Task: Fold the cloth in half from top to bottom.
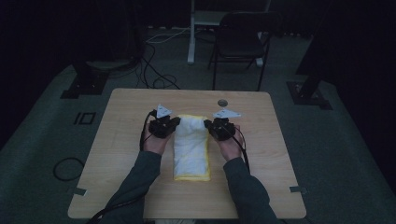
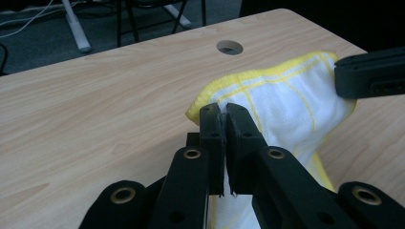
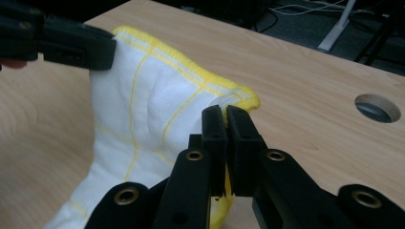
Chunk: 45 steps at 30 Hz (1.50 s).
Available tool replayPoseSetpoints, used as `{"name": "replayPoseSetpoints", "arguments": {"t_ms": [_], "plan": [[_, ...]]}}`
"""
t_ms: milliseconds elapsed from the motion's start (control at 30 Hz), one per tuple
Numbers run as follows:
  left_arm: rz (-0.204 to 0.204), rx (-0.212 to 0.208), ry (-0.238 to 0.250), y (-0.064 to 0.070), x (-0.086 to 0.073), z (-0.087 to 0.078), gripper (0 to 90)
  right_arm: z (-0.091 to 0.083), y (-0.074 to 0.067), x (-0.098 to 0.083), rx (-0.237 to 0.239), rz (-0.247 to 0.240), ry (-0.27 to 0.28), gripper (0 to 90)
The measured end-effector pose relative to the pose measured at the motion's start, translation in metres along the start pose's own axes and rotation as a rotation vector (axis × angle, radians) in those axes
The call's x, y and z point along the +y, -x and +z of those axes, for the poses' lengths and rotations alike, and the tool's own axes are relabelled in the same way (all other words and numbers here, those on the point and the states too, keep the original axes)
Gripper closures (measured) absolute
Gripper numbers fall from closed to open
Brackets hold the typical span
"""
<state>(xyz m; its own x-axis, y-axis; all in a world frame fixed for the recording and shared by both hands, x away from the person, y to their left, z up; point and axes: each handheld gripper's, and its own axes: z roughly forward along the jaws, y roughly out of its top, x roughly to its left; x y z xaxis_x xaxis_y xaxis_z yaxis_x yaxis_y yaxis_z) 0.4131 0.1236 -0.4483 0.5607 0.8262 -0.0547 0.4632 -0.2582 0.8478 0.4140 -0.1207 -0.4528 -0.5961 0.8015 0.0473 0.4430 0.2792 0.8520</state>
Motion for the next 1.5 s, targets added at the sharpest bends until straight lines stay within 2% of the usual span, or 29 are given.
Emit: {"name": "replayPoseSetpoints", "arguments": {"t_ms": [133,333,467,600,833,1100,1500], "plan": [[-0.003,-0.004,0.006,0.004,-0.009,-0.005,87.0,-0.003,-0.004,-0.009,0.008,-0.009,-0.005,87.4],[-0.048,-0.025,0.016,0.007,-0.025,-0.012,87.0,-0.007,-0.009,-0.019,0.026,-0.011,-0.012,87.4],[-0.061,-0.033,0.008,0.009,-0.035,-0.016,87.0,-0.009,-0.015,-0.026,0.036,-0.021,-0.018,87.4],[-0.078,-0.043,0.021,0.01,-0.042,-0.025,86.9,-0.013,-0.021,-0.03,0.049,-0.03,-0.016,87.4],[-0.079,-0.049,0.023,0.018,-0.053,-0.036,86.8,-0.021,-0.029,-0.038,0.064,-0.038,-0.002,87.4],[-0.067,-0.065,0.007,0.027,-0.067,-0.042,86.7,-0.028,-0.034,-0.052,0.078,-0.042,-0.017,87.4],[-0.08,-0.083,-0.003,0.033,-0.082,-0.049,86.6,-0.032,-0.039,-0.073,0.11,-0.033,-0.03,87.4]]}}
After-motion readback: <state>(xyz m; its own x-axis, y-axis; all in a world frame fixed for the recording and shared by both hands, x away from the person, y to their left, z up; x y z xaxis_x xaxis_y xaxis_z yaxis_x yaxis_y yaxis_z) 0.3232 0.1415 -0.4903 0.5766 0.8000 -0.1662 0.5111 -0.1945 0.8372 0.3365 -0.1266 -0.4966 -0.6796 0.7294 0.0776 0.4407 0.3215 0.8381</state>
